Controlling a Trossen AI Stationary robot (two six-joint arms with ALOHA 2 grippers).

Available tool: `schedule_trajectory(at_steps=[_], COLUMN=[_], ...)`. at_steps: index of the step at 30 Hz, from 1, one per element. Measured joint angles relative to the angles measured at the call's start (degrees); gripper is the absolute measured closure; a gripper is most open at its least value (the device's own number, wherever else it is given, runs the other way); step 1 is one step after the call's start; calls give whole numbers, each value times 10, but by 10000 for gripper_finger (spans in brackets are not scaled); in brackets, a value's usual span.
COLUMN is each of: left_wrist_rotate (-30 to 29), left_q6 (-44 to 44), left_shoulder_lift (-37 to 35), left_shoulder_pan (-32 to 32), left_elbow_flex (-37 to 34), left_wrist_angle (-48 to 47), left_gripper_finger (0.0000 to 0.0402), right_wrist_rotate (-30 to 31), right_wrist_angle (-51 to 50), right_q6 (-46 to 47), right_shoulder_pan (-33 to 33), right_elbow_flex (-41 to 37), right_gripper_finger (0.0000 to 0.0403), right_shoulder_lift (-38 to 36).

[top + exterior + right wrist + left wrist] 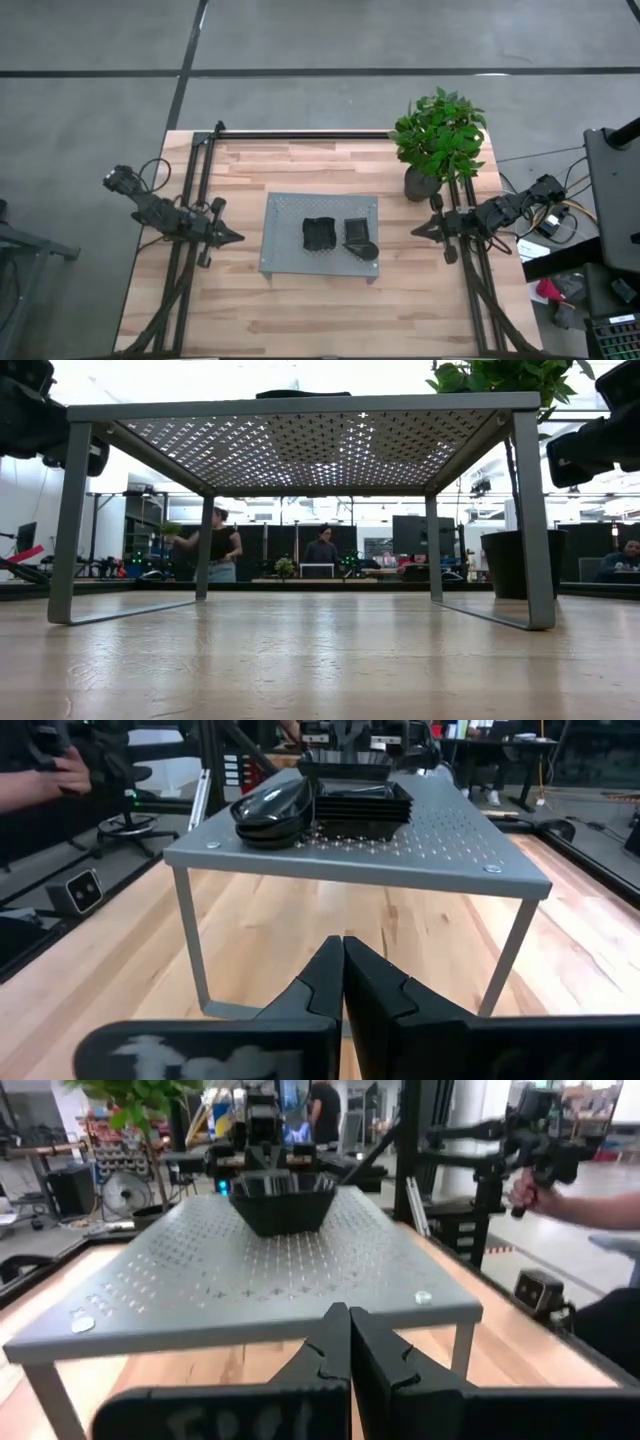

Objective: Pick & Place Mini shaped plates
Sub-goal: Return to home position

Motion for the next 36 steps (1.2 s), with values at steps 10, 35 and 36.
schedule_trajectory(at_steps=[10,35,36], left_wrist_rotate=[8,-14,-14], left_q6=[11,-4,-4], left_shoulder_lift=[0,21,21], left_shoulder_pan=[0,1,1], left_elbow_flex=[-11,-16,-16], left_wrist_angle=[38,48,48], left_gripper_finger=[402,401,402], right_wrist_rotate=[0,1,1], right_wrist_angle=[0,0,0], right_q6=[2,20,20], right_shoulder_pan=[0,0,0], right_elbow_flex=[0,0,0], right_gripper_finger=[394,394,394], right_shoulder_lift=[20,69,69])
